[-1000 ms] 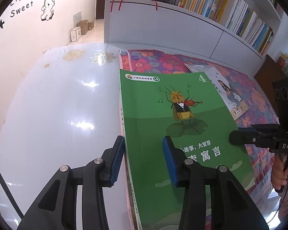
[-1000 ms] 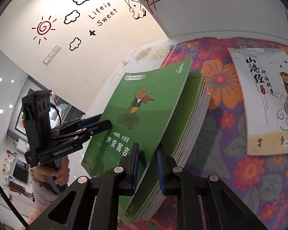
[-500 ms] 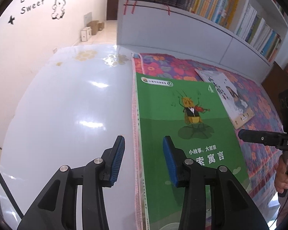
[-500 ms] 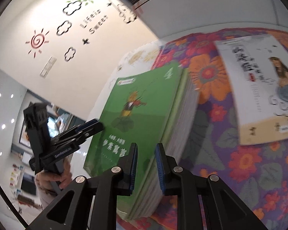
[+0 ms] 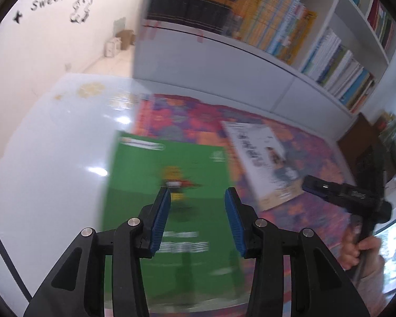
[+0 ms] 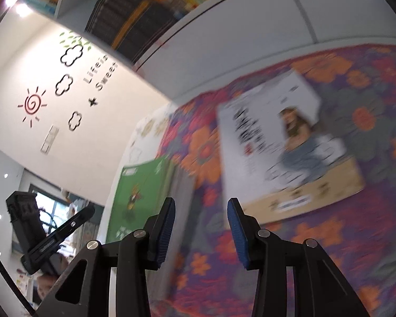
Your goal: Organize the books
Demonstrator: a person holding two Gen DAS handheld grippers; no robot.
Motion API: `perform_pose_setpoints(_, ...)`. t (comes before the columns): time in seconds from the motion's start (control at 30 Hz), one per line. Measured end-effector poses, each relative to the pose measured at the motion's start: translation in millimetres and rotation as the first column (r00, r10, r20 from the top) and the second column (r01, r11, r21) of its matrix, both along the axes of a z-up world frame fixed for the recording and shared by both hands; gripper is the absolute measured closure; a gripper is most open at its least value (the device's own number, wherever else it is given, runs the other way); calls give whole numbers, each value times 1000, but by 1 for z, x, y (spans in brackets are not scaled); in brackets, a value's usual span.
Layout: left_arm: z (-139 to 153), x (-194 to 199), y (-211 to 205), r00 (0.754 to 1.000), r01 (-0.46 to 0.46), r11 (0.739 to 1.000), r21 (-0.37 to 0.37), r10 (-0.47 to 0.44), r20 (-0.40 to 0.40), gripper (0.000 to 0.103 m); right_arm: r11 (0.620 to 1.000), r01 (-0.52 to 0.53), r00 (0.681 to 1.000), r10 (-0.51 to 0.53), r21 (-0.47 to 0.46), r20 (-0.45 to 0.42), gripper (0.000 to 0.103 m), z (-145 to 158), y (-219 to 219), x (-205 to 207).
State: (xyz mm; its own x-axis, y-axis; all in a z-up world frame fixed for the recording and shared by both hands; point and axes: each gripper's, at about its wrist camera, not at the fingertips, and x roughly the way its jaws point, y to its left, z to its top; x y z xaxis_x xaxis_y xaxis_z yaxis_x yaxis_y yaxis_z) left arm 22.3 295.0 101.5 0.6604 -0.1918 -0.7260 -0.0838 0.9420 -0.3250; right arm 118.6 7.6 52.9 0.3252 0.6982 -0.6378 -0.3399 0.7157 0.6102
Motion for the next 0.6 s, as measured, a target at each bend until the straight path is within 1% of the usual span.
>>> perform_pose_setpoints(0.1, -2, 18, -38, 1000, 24, 999, -24, -24, 0, 63, 999, 35, 999, -34, -24, 24, 63, 4, -22, 14)
perform_pose_setpoints(0.17, -9, 30, -60, 999, 30, 997, -67, -31, -13, 63, 998, 42, 999, -40, -45, 31, 63, 2, -34, 23)
perform_pose_setpoints(0.23, -21, 44, -76, 999, 9, 992, -123, -14, -40, 61, 997, 48, 998, -46, -62, 35, 63, -1, -45, 36)
perform_pose_setpoints(0.3, -35, 59, -92, 997, -31, 989, -146, 20, -80, 61, 995, 52, 998, -49, -85, 37, 63, -8, -54, 49)
perform_pose_setpoints(0.33, -45, 70, -101, 994, -49, 989, -136, 35, -102, 61, 994, 54, 998, -50, -95, 38, 63, -11, -57, 54)
perform_pose_setpoints(0.37, -51, 76, -108, 992, -61, 992, -106, 49, -116, 61, 993, 58, 998, -54, -106, 37, 63, -15, -60, 61)
perform_pose_setpoints(0.43, -68, 90, -122, 984, -98, 995, -4, 96, -149, 61, 991, 58, 998, -55, -122, 25, 63, -25, -64, 72)
perform_pose_setpoints(0.47, -74, 94, -125, 981, -104, 994, 12, 105, -162, 61, 991, 54, 999, -53, -124, 14, 63, -30, -66, 76)
perform_pose_setpoints(0.6, -99, 108, -131, 970, -109, 994, 26, 112, -218, 61, 990, 71, 997, -72, -124, 0, 63, -44, -77, 86)
